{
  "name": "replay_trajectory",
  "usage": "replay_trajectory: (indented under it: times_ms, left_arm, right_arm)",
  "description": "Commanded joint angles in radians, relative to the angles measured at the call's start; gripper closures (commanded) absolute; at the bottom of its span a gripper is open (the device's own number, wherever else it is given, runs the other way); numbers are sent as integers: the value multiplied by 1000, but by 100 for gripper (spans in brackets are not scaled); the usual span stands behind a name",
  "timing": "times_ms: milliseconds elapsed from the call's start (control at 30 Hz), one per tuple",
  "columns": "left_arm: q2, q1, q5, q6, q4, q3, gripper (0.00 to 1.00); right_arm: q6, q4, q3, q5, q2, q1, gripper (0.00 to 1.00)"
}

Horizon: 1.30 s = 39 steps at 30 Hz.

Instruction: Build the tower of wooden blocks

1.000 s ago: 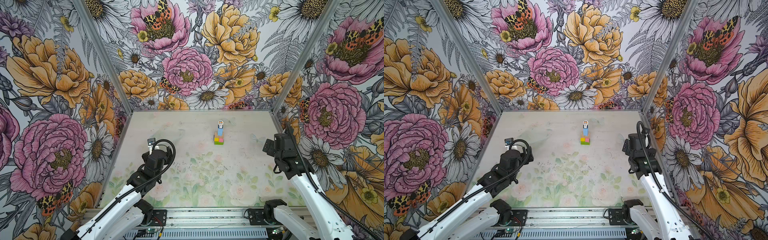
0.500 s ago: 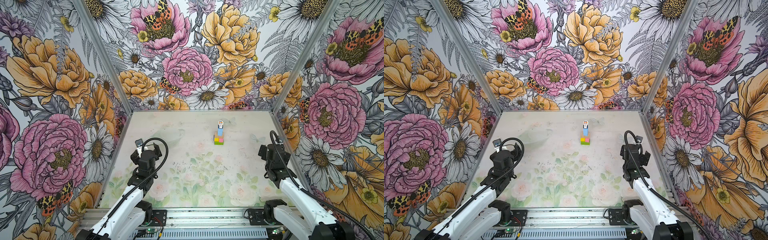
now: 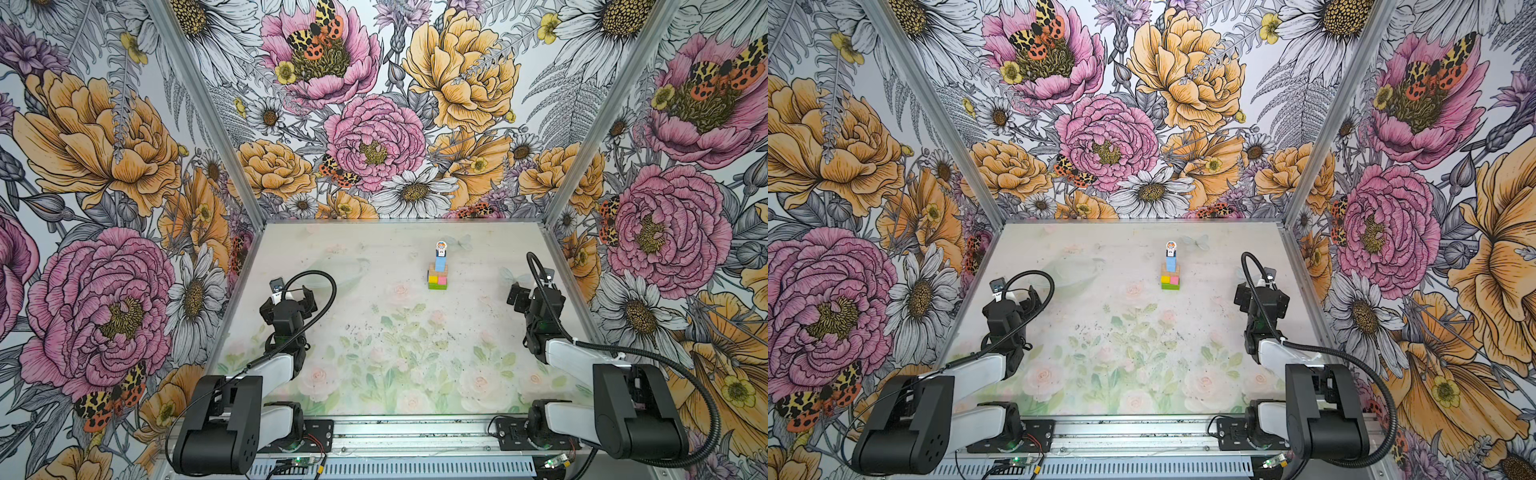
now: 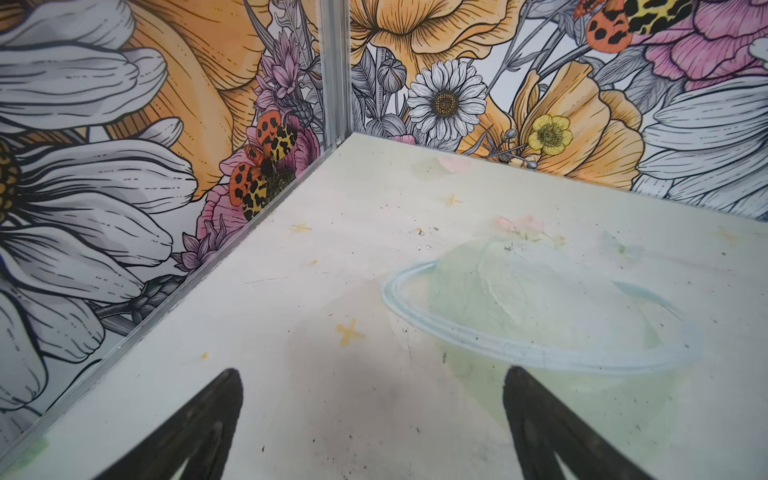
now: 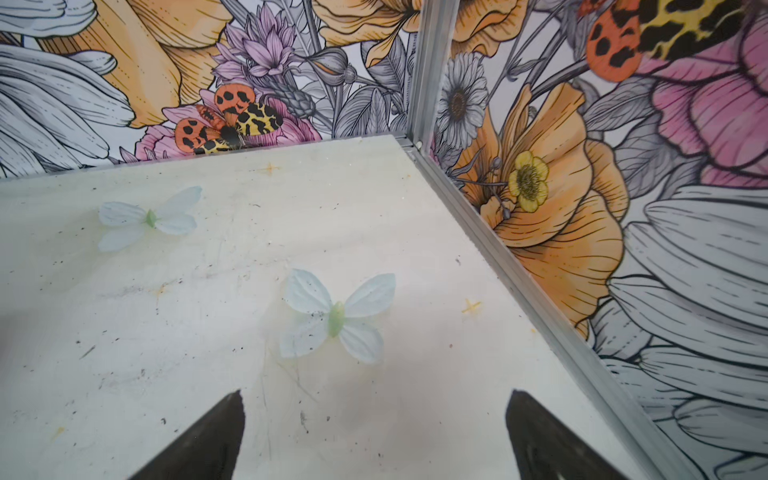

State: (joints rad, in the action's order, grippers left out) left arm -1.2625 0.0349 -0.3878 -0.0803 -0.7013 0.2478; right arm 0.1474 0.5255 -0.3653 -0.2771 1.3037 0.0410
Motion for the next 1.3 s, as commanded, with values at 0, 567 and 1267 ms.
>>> replay_trajectory:
  times_ms: [0,567,1267]
  left_arm:
    - [-68,-7,60,50,-218,18,1]
    - [-287,-63,320,70,-232,131,1]
    - [-288,-48,296,78,-240,130,1]
  right_arm:
    - [-11,180,11,41,17,11,0]
    - [-35,349,-18,217,229,12,0]
    - [-61,338,-28,176,233,-19,0]
